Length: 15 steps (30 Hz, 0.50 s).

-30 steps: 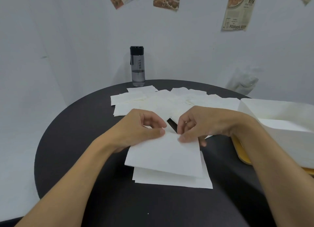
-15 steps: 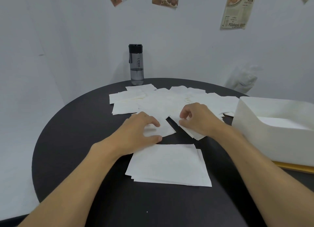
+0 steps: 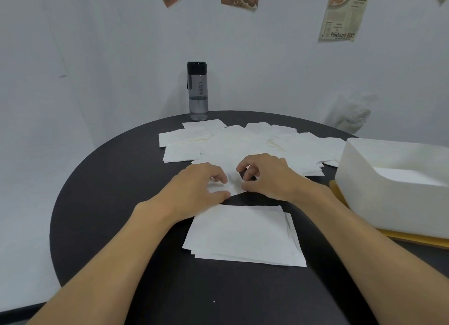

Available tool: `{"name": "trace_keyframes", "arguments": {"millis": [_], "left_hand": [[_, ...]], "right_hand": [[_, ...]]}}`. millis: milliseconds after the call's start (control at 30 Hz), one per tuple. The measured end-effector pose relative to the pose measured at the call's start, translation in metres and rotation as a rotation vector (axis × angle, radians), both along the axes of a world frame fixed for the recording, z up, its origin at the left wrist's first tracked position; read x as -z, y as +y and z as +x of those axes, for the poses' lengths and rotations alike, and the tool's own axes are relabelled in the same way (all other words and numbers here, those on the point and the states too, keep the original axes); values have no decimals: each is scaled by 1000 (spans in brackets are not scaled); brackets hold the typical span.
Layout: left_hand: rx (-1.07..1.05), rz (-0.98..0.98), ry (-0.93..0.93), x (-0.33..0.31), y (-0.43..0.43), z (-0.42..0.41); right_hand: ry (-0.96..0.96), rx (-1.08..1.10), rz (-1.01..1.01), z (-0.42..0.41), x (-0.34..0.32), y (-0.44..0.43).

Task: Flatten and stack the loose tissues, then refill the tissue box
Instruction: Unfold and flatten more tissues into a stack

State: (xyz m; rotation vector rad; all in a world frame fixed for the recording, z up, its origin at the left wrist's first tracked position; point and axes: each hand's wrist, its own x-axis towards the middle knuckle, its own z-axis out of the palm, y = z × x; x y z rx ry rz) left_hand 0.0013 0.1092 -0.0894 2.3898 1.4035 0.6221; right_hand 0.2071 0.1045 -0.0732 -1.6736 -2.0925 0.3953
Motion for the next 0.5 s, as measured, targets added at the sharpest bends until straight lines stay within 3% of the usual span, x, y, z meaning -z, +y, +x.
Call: {"name": "trace_keyframes", "arguments": {"millis": [133,233,367,500], "left_hand": [[1,8,-49,1,0,1],[-40,66,-118,-1,0,1],[-138,129,-317,-9,0,0],[-246,22,-533,-19,-3,3]], "right_hand": [[57,-5,-2,-4,1,-1],[234,-21,12,-2,-4,-4],[452,-39,18,2,-19,-9],[581,-58,38,8,-31,-14]]}}
